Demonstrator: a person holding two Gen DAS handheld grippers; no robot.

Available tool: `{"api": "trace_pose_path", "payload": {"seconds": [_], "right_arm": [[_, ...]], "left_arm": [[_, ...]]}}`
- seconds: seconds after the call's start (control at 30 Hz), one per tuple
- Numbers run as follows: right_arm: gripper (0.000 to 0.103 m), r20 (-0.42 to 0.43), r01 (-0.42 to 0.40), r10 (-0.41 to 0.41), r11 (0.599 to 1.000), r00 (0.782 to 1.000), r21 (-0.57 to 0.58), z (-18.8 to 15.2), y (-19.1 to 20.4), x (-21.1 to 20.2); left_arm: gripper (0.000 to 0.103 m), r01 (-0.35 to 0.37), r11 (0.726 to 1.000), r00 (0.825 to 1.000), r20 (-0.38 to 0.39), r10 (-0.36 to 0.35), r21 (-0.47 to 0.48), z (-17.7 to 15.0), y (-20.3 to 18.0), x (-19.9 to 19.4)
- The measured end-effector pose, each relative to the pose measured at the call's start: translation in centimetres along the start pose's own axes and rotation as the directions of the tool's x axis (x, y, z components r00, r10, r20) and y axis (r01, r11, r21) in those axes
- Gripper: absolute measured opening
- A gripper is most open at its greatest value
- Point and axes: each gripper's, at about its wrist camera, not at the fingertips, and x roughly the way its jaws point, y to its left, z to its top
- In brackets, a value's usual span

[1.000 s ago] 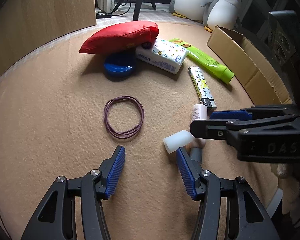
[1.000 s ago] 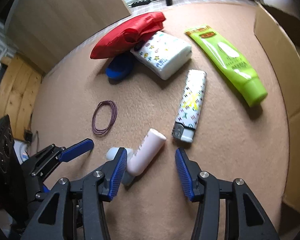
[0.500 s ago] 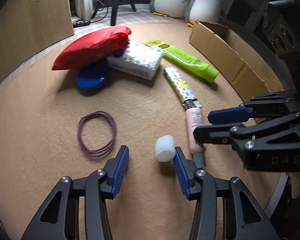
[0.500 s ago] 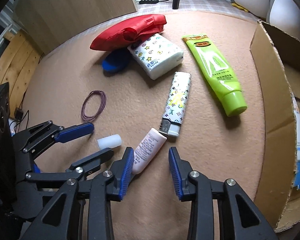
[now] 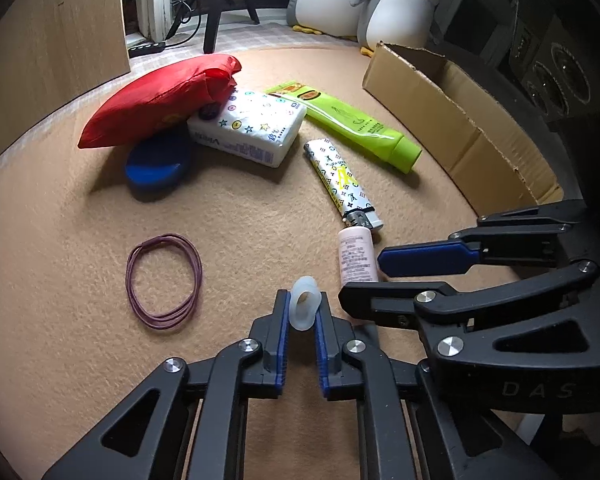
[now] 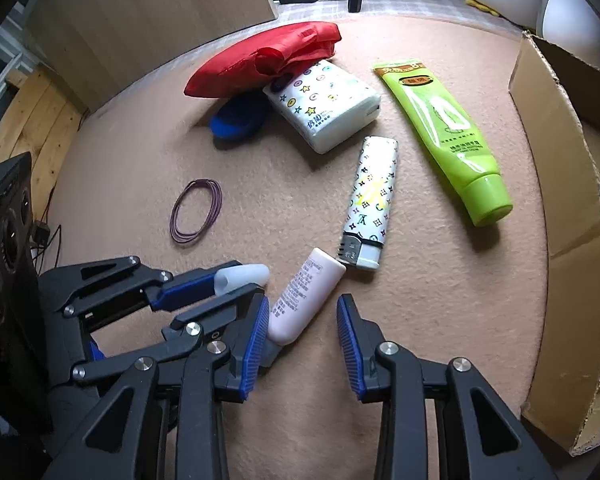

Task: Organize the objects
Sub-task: 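Pull the white cap off with the left gripper while the right gripper holds the pink bottle, then carry the pink bottle into the box with the right gripper while the left gripper brings the white cap there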

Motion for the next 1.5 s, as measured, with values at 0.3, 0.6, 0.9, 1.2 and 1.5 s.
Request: {"api": "trace_pose_path", "payload": {"seconds": [0.3, 0.6, 0.9, 1.2, 1.5], "right_arm": [[0.012, 0.023, -0.032, 0.032, 0.999, 0.999, 0.007, -0.2, -0.6, -0.5], [0.006, 0.036, -0.060, 0.060, 0.998, 0.998, 0.016, -0.2, -0.5, -1.0], [0.022, 0.009, -0.040, 0.040, 0.999, 0.999, -0.029, 0.0, 1.1, 0.1], [0.025, -0.023, -0.030, 0.028, 0.995, 0.999, -0.090, 0.3, 3.7, 1.5], [0.019, -0.014, 0.026, -0.029, 0.988, 0.999, -0.152, -0.1, 4.3, 1.8]], "left_arm": [[0.010, -0.002, 0.999, 1.000, 0.023, 0.003, -0.045, -0.5, 1.1, -1.3], [0.010, -0.014, 0.996, 0.999, 0.029, 0.017, -0.092, -1.2, 2.1, -1.7], [0.010, -0.029, 0.986, 0.998, 0.041, 0.036, -0.166, -2.8, 4.4, -2.8], [0.010, -0.045, 0.975, 0.996, 0.063, 0.060, -0.217, -3.8, 6.5, -4.6], [0.010, -0.042, 0.971, 0.995, 0.077, 0.062, -0.235, -3.6, 6.6, -5.1]]}}
